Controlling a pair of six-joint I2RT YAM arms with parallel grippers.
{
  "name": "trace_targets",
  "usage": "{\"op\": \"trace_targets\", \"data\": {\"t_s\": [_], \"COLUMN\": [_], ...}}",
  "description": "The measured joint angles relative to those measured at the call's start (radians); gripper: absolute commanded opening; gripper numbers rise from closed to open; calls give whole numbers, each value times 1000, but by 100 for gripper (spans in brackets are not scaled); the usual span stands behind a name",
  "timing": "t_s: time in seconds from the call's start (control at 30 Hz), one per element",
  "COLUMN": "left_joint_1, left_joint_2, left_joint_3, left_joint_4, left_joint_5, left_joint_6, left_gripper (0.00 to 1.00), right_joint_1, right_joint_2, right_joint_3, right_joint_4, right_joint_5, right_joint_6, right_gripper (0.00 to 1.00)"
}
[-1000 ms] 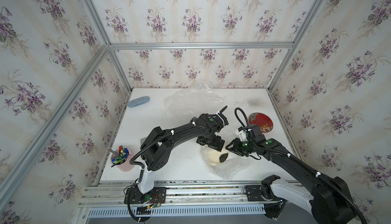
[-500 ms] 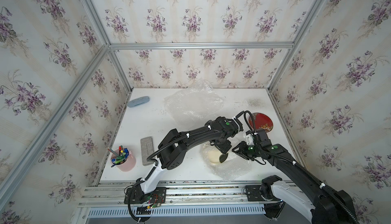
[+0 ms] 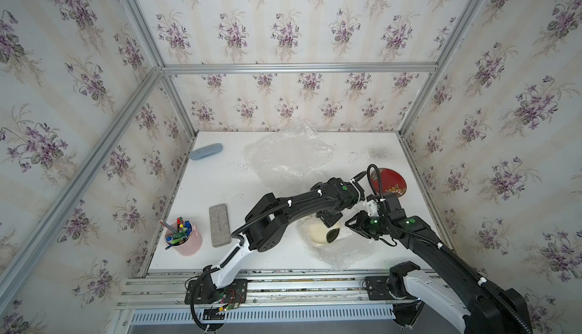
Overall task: Unpack dinner plates from bubble wrap
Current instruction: Unwrap the bubble wrap at the center of the board.
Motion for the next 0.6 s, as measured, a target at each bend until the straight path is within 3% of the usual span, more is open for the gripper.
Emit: {"op": "trace_targets", "data": {"t_s": [0.13,0.23,0.27,0.4,0.6], "left_joint_1": [-1,-1,-1,-1,-8], "left_joint_2": [0,-5,-10,-50,-63], "left_joint_3": [-11,-24,-31,-60,-85], "left_joint_4": [0,0,-1,-6,-4], "left_joint_5": [-5,-2,2,16,31], "left_joint_6": [0,0,0,-4,-15], "left_gripper": [41,60,63,69,69], "right_joint_1": [0,0,0,0,0], "right_joint_2": [17,37,43,51,55], "right_joint_3": [7,21,27,38,28], "right_joint_4": [3,5,5,18,25], "right_joint_5": [-3,-6,-7,-7,-18], "right_joint_6": [0,-4,-5,-13,-16], "right_gripper": [31,31,31,32,32]}}
